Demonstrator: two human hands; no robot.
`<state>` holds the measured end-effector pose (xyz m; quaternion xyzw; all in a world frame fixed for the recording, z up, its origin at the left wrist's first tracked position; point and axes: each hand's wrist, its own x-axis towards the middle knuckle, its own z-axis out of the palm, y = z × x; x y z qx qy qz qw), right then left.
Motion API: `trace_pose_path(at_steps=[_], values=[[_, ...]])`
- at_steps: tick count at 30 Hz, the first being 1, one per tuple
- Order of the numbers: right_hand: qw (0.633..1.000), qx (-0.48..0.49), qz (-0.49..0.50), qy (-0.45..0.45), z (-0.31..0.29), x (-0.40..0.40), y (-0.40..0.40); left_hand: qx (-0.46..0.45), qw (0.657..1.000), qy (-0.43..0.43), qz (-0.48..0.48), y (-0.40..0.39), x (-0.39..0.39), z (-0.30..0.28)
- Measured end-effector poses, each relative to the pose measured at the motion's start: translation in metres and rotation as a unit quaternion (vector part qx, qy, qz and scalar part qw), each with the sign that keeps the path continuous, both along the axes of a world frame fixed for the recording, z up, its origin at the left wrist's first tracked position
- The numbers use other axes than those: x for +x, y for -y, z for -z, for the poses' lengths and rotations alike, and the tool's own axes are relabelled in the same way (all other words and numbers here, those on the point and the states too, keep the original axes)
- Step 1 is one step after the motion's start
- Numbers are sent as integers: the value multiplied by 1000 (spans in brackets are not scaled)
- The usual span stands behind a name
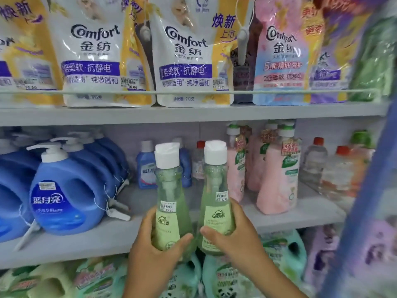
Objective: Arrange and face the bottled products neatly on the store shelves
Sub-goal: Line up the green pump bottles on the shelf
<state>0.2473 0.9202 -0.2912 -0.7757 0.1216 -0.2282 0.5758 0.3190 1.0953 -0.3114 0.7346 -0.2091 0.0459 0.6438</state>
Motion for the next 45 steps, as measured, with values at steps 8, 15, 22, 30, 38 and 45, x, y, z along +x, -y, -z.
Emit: trace_pose_path(at_steps=[8, 15, 22, 30, 38, 45], values=[[995, 45, 60, 62, -45, -95, 55, -63, 997, 3, 40, 44, -59, -48], [985, 26, 98, 137, -85, -189, 163, -70, 993, 69, 71, 151, -139, -109], [976, -30, 119, 180, -127, -310, 314, -114, 976, 141, 118, 307, -226, -153], [971, -90, 135, 174, -188, -358, 452, -109, 976, 155, 107, 449, -267, -205], [956, -115, 175, 206, -226, -331, 574, -74, 968, 221, 94, 548, -221, -255], [945, -184, 215, 165, -258, -286, 670, -7, 972, 233, 14, 607, -165, -279]])
